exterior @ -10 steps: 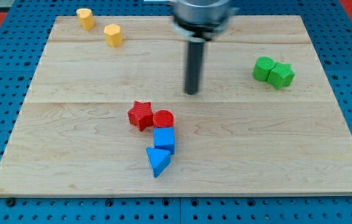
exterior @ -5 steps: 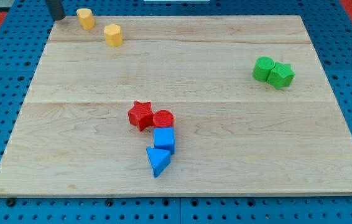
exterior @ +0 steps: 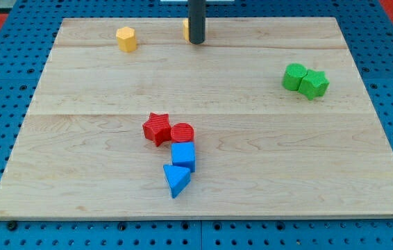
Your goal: Move the yellow heart into the green circle
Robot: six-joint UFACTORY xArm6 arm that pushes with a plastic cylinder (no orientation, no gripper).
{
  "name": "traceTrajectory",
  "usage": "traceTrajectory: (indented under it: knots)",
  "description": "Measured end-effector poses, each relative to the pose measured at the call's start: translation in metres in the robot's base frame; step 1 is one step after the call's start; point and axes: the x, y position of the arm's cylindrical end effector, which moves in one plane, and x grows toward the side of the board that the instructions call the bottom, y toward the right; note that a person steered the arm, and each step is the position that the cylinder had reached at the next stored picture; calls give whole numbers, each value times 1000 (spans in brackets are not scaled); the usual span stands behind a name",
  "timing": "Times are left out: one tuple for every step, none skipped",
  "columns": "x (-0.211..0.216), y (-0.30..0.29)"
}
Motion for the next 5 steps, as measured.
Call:
traceTrajectory:
  knots:
    - [-37,69]
    - [-40,12]
    - [0,-7]
    - [-19,-13]
    - [-57,-13]
